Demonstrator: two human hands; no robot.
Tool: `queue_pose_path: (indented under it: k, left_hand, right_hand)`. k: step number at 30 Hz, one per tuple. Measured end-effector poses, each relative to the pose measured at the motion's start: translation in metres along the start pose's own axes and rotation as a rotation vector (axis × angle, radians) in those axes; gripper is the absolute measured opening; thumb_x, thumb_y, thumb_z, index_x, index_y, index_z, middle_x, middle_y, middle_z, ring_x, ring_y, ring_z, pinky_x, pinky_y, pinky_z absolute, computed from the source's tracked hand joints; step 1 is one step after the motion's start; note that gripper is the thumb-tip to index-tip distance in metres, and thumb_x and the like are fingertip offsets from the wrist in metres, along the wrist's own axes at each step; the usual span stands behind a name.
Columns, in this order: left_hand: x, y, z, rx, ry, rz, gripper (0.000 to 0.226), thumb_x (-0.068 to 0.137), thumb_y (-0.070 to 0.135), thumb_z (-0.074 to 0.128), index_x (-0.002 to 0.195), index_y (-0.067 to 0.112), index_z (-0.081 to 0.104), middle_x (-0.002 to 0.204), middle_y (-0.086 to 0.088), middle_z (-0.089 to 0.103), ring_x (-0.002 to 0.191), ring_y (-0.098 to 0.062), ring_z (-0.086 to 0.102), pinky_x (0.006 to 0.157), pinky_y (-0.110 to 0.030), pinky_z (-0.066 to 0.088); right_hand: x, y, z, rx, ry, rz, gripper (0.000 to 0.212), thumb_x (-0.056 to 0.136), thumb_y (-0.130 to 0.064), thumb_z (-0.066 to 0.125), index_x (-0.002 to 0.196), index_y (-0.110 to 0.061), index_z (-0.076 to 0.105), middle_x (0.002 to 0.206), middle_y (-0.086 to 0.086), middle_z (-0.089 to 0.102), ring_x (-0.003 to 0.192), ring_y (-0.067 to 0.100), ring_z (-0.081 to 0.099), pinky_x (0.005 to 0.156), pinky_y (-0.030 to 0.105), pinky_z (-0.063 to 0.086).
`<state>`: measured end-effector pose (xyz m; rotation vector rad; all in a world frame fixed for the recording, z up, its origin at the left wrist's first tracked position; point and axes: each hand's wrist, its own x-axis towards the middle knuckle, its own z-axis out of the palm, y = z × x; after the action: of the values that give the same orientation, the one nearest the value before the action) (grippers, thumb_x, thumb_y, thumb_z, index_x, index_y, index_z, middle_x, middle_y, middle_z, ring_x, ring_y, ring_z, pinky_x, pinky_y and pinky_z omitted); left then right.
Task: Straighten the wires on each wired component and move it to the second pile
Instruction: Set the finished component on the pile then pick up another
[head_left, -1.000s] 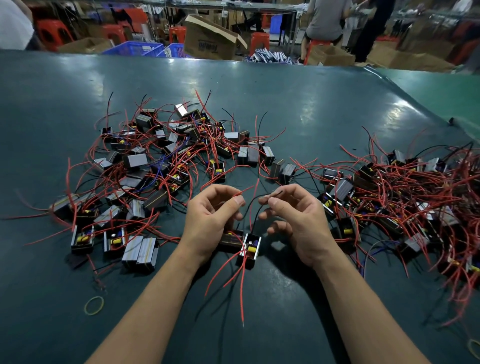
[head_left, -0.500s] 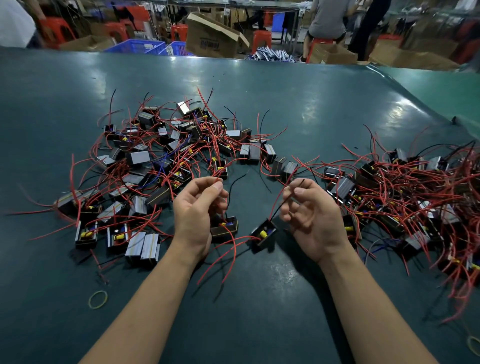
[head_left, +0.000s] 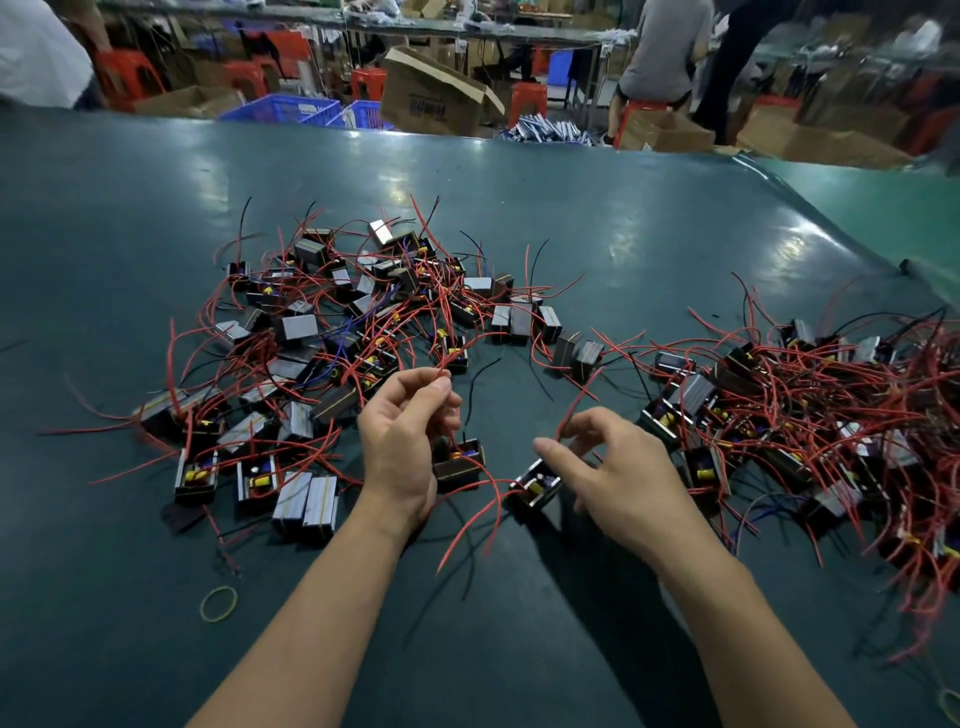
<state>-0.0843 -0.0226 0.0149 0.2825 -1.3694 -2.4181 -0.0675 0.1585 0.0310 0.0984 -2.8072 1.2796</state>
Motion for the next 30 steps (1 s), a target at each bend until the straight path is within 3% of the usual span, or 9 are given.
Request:
queue_pose_path:
  k: [5, 8, 12, 16, 19, 22, 26, 28, 30]
  left_hand:
    - [0.002, -0.004, 0.001, 0.026, -0.033, -0.004, 0.017, 0.09, -0.004, 0.057, 0.08, 0.008, 0.062, 0.06, -0.002, 0.061, 0.053, -0.012, 0.052, 0.049, -0.018, 0.042]
    - [0.003, -0.004, -0.002, 0.019, -0.029, 0.006, 0.018, 0.09, -0.004, 0.056, 0.08, 0.008, 0.063, 0.06, -0.003, 0.061, 0.053, -0.013, 0.052, 0.049, -0.018, 0.043]
    - [0.005, -0.001, -0.006, -0.036, 0.035, 0.005, 0.02, 0.091, -0.004, 0.056, 0.079, 0.01, 0.063, 0.059, -0.001, 0.061, 0.052, -0.012, 0.053, 0.048, -0.019, 0.043]
    - [0.004, -0.002, -0.006, -0.017, 0.052, 0.015, 0.021, 0.091, -0.005, 0.056, 0.078, 0.011, 0.063, 0.057, 0.003, 0.061, 0.052, -0.009, 0.052, 0.048, -0.018, 0.04]
    - [0.003, -0.004, -0.005, 0.04, 0.043, 0.035, 0.019, 0.091, -0.005, 0.056, 0.08, 0.009, 0.063, 0.058, 0.003, 0.062, 0.053, -0.009, 0.053, 0.051, -0.019, 0.043]
    - [0.004, -0.006, -0.005, 0.075, 0.013, 0.044, 0.014, 0.093, 0.001, 0.057, 0.083, 0.007, 0.066, 0.061, -0.001, 0.065, 0.053, -0.011, 0.056, 0.055, -0.021, 0.047]
    - [0.006, -0.011, -0.002, 0.183, -0.024, 0.041, 0.012, 0.095, 0.009, 0.059, 0.085, 0.01, 0.066, 0.063, 0.001, 0.067, 0.055, -0.009, 0.058, 0.054, -0.019, 0.048]
    - [0.006, -0.011, -0.001, 0.203, -0.039, 0.035, 0.01, 0.095, 0.01, 0.06, 0.086, 0.01, 0.065, 0.061, 0.003, 0.066, 0.054, -0.007, 0.056, 0.053, -0.018, 0.047]
    - [0.004, -0.009, -0.001, 0.194, -0.078, 0.051, 0.013, 0.094, 0.006, 0.06, 0.082, 0.011, 0.065, 0.058, 0.005, 0.063, 0.051, -0.006, 0.052, 0.051, -0.018, 0.043]
  right_hand:
    - [-0.017, -0.018, 0.013, -0.097, -0.142, 0.171, 0.034, 0.083, -0.056, 0.064, 0.092, -0.024, 0.057, 0.087, -0.002, 0.066, 0.076, 0.026, 0.067, 0.069, 0.044, 0.057]
    - [-0.01, -0.025, 0.024, -0.091, -0.097, 0.158, 0.024, 0.087, -0.038, 0.068, 0.087, -0.017, 0.058, 0.085, 0.006, 0.068, 0.078, 0.03, 0.068, 0.074, 0.048, 0.056]
    - [0.015, -0.028, 0.016, 0.188, -0.077, 0.148, 0.016, 0.086, -0.009, 0.07, 0.073, -0.01, 0.061, 0.066, 0.002, 0.065, 0.048, 0.018, 0.066, 0.053, 0.044, 0.06]
    - [0.077, -0.041, -0.006, 0.313, 0.057, 0.11, 0.022, 0.087, 0.0, 0.066, 0.069, -0.01, 0.057, 0.057, 0.0, 0.064, 0.041, 0.014, 0.063, 0.045, 0.031, 0.056]
    - [0.131, -0.053, -0.009, 0.236, 0.088, 0.167, 0.018, 0.087, 0.002, 0.06, 0.072, -0.006, 0.058, 0.07, 0.01, 0.064, 0.054, 0.025, 0.066, 0.062, 0.043, 0.059]
    - [0.163, -0.067, -0.002, -0.108, 0.106, 0.14, 0.01, 0.082, -0.002, 0.053, 0.083, 0.003, 0.062, 0.074, 0.014, 0.056, 0.074, 0.029, 0.058, 0.072, 0.045, 0.052]
    - [0.172, -0.121, 0.036, -0.327, 0.269, -0.196, 0.024, 0.086, -0.011, 0.052, 0.103, -0.006, 0.069, 0.105, 0.017, 0.067, 0.099, 0.034, 0.061, 0.082, 0.034, 0.048]
    - [0.174, -0.147, 0.068, -0.354, 0.052, -0.389, 0.025, 0.089, -0.008, 0.051, 0.103, -0.008, 0.071, 0.106, 0.015, 0.069, 0.1, 0.032, 0.063, 0.085, 0.035, 0.052]
    - [0.174, -0.161, 0.103, -0.403, -0.241, -0.449, 0.027, 0.092, -0.006, 0.05, 0.111, -0.009, 0.069, 0.112, 0.013, 0.068, 0.104, 0.029, 0.063, 0.09, 0.037, 0.053]
